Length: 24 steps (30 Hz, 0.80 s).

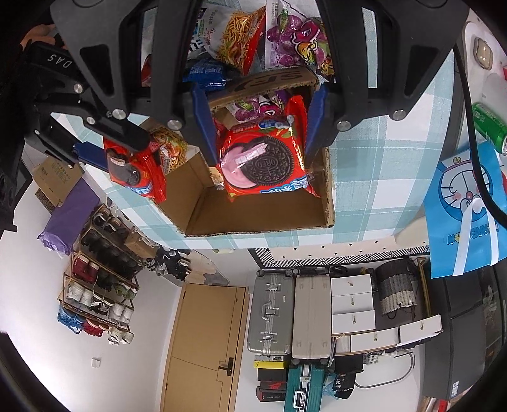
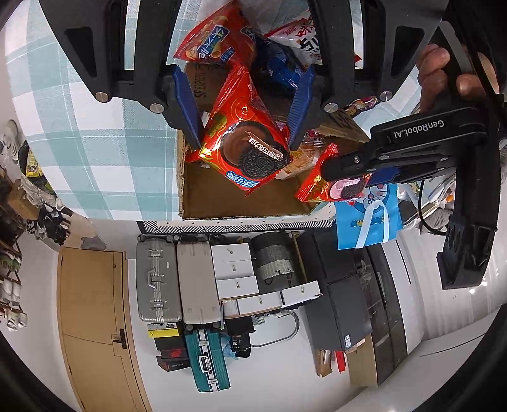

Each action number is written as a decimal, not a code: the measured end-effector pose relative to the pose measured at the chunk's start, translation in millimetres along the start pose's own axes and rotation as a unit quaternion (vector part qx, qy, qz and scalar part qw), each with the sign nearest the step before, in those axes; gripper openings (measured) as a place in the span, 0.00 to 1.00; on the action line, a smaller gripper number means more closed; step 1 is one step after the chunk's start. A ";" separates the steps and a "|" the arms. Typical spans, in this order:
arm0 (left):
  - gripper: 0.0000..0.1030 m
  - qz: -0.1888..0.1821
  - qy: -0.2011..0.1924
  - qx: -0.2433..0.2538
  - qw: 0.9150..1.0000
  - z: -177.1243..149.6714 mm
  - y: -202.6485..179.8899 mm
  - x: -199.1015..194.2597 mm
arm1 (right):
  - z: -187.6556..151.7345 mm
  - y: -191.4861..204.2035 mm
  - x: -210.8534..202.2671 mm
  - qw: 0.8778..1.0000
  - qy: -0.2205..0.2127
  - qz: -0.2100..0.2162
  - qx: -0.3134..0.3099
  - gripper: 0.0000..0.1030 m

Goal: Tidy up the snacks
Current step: 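Carry both Oreo packs in both tools over the cardboard box, then open both tools releasing the Oreo packs into the box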

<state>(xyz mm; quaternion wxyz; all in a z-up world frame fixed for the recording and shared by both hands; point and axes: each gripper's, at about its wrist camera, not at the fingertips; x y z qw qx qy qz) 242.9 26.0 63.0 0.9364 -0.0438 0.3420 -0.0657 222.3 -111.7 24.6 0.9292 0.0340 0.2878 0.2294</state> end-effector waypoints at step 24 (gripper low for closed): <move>0.82 -0.022 0.023 -0.029 0.999 -1.8 19.3 21.8 | 2.2 -17.6 -19.5 0.999 -0.030 -0.003 0.020 0.95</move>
Point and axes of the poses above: each gripper's, at about its wrist camera, not at the fingertips, and x roughly the way its jaws point, y to its left, z to its top
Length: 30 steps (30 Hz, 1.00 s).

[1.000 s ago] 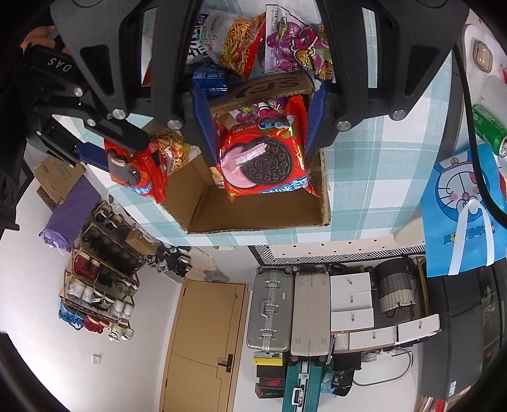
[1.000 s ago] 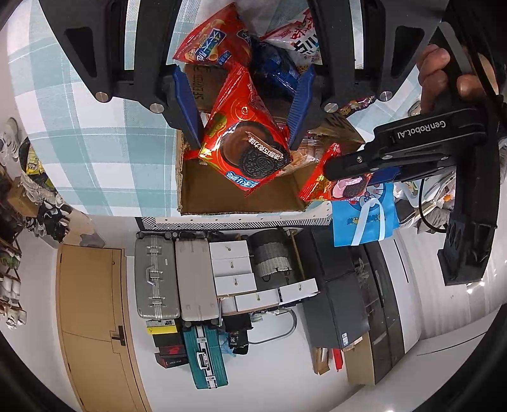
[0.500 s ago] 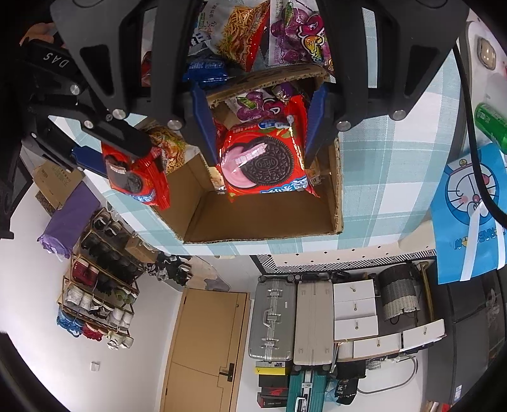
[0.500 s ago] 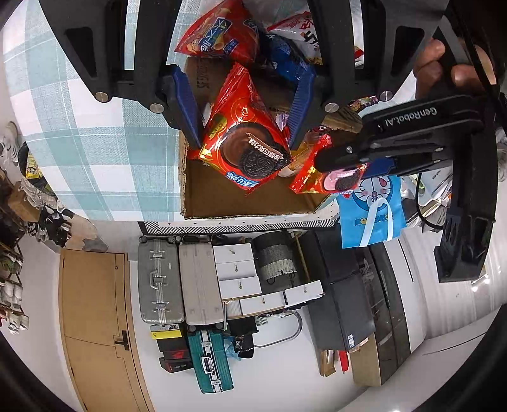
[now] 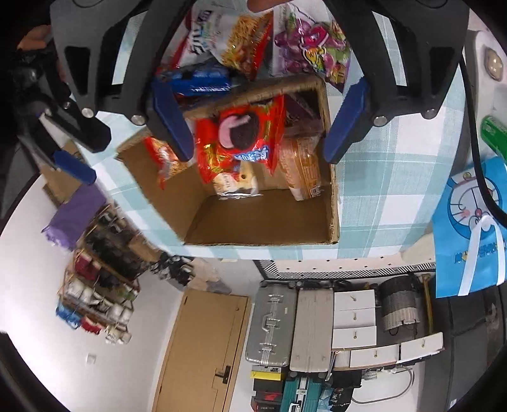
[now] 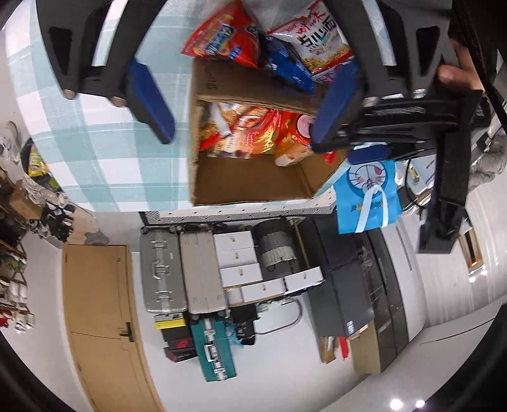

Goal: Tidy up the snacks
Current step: 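Open both tools releasing the Oreo packs into the box, then withdraw both tools toward the purple candy bag and red corn-snack bag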

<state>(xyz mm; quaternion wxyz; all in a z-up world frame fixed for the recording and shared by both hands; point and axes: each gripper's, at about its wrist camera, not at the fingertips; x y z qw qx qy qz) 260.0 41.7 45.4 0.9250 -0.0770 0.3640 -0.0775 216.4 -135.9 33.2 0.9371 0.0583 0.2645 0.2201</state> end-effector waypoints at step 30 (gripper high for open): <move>0.99 0.061 0.056 -0.035 0.996 -85.5 40.2 -29.2 | -59.8 -34.8 -0.6 0.994 0.088 -0.030 0.057 1.00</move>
Point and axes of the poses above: each gripper's, at about its wrist camera, not at the fingertips, and x roughly the way its jaws point, y to its left, z to its top
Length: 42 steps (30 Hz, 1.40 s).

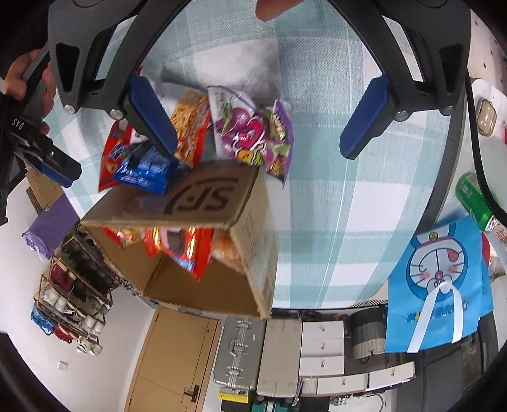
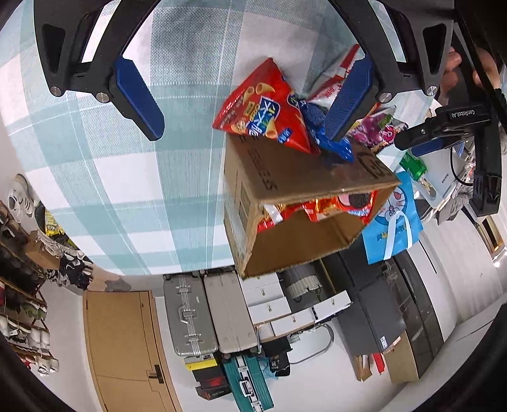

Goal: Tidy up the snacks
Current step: 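Withdraw both tools toward the purple candy bag and red corn-snack bag, then grasp purple candy bag with left tool while right tool grasps red corn-snack bag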

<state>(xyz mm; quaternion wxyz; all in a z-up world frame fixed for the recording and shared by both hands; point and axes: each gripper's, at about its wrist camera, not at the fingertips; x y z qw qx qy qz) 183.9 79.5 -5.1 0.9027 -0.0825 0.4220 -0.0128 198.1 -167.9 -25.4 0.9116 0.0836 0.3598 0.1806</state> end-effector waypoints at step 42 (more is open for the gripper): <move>0.53 -0.065 0.049 -0.047 0.996 -14.7 17.9 56.4 | -12.8 6.1 67.7 0.996 0.084 0.017 -0.007 0.85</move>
Point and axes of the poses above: each gripper's, at about its wrist camera, not at the fingertips, and x roughly the way its jaws point, y to its left, z to its top
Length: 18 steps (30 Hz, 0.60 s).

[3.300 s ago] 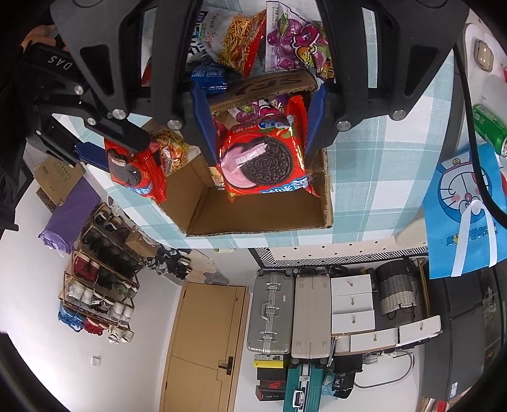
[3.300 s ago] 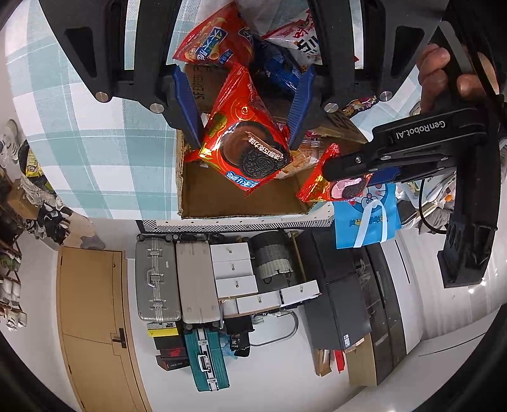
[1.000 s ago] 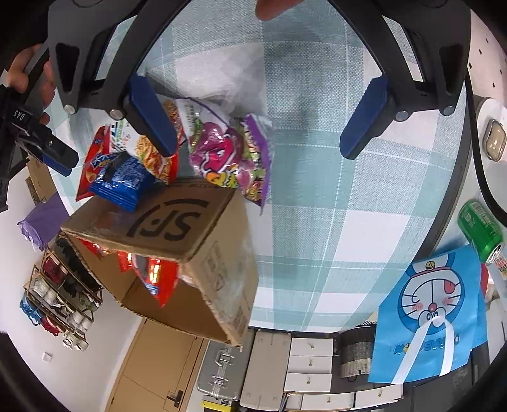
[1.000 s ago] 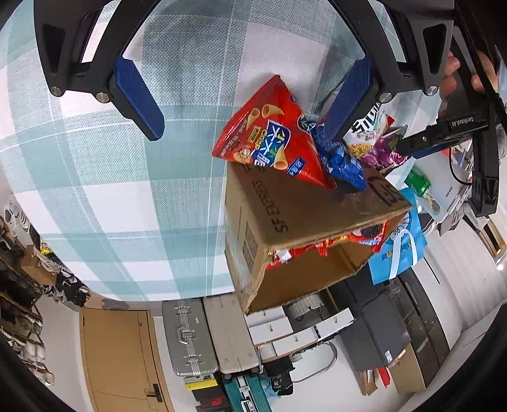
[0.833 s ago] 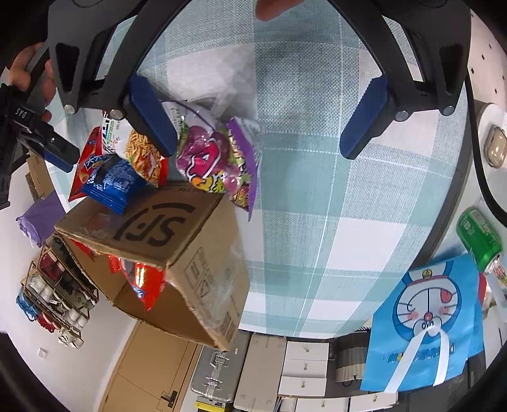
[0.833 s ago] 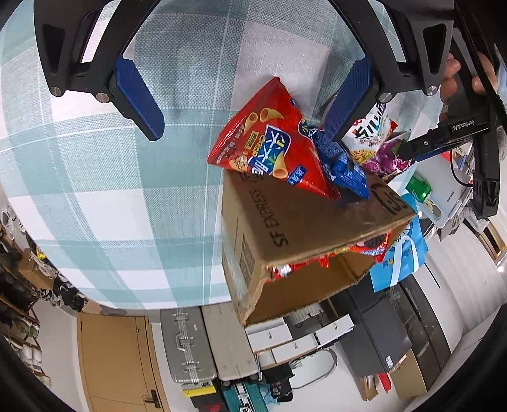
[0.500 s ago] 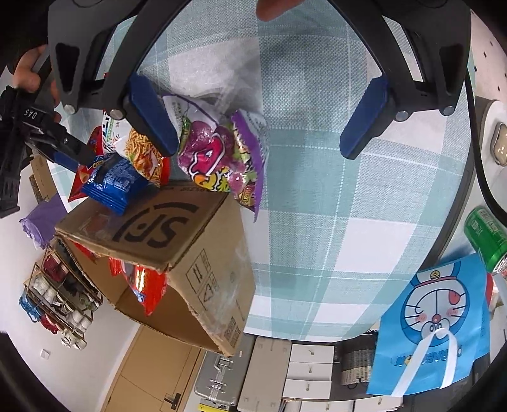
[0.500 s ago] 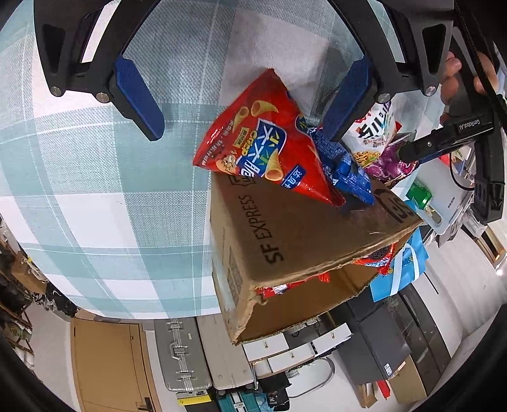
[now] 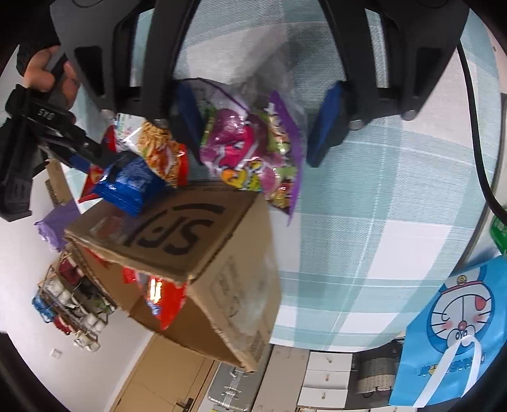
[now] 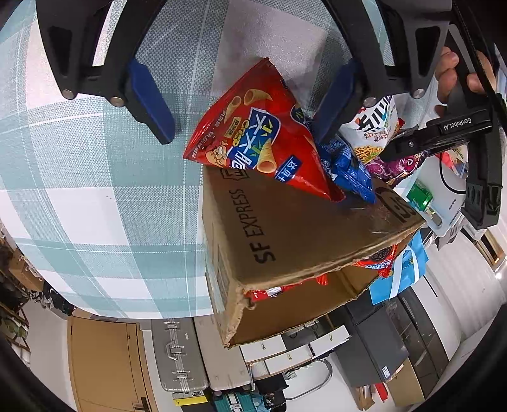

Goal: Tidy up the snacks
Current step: 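Grasp purple candy bag with left tool while right tool grasps red corn-snack bag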

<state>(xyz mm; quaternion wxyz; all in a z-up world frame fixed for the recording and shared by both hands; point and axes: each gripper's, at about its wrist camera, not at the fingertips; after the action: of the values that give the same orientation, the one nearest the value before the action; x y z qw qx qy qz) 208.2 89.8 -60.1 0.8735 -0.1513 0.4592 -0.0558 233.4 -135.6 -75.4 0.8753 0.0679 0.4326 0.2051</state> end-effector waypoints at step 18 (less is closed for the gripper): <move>0.49 0.016 -0.030 0.018 0.999 -12.6 -8.4 -25.5 | -6.5 2.4 -8.0 1.000 -0.006 0.024 -0.010 0.53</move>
<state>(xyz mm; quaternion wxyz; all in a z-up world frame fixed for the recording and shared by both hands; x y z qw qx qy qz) 183.6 85.2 -44.1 0.8903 -0.1297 0.4341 -0.0454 223.3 -137.1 -72.8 0.8735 0.0711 0.4232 0.2297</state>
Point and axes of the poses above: each gripper's, at about its wrist camera, not at the fingertips, and x roughly the way its jaws point, y to its left, z to its top
